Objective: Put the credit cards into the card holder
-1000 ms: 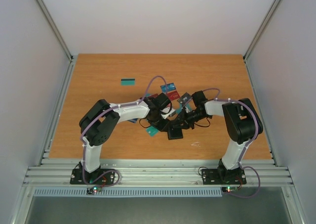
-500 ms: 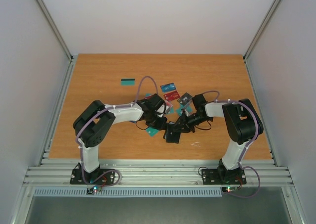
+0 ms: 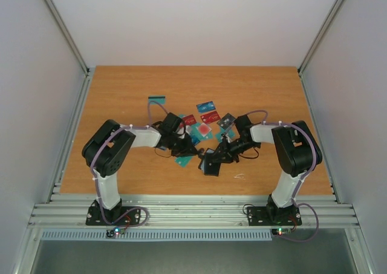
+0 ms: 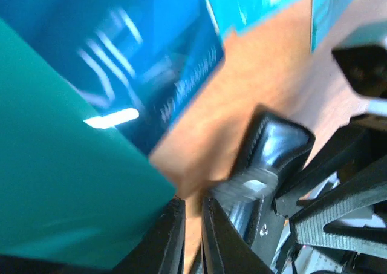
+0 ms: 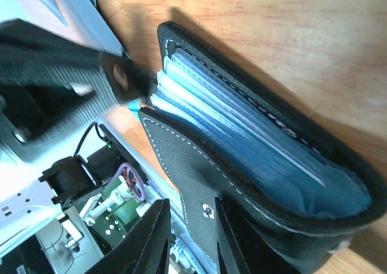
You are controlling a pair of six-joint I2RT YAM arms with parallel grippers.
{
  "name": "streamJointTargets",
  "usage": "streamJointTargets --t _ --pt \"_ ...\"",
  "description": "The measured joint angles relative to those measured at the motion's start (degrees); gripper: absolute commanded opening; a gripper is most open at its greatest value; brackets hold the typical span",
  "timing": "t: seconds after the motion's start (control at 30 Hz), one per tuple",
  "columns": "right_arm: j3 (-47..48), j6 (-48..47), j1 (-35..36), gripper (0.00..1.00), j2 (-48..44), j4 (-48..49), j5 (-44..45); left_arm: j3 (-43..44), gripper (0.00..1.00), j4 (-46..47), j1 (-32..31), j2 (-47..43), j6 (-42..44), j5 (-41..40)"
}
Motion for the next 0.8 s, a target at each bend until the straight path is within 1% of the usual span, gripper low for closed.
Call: streamJointTargets --t 0.17,0.37,0.5,0.63,0.8 --pt "1.8 1.3 0.5 0.24 0.0 -2.6 2.1 -2.3 0.15 4.1 4.2 -1.0 -4.6 -0.1" --pt "3.5 5.3 1.0 0.25 -0.6 -4.2 5.2 -3.8 0.24 6.2 4.0 -1.9 -4.7 0.4" --pt "5.2 8.6 1.1 0.25 -0.7 -5.5 7.6 -3.8 0.3 3.5 3.6 -3.7 -1.8 0.2" --pt "7.5 11.7 1.2 0.26 -0.7 -6.3 10.9 -2.0 0.35 -2.3 2.5 -5.7 3.4 -0.9" --pt "9.8 14.6 1.2 0.26 -0.8 -6.1 15.2 3.2 0.37 -8.8 1.8 -6.2 10.4 -1.8"
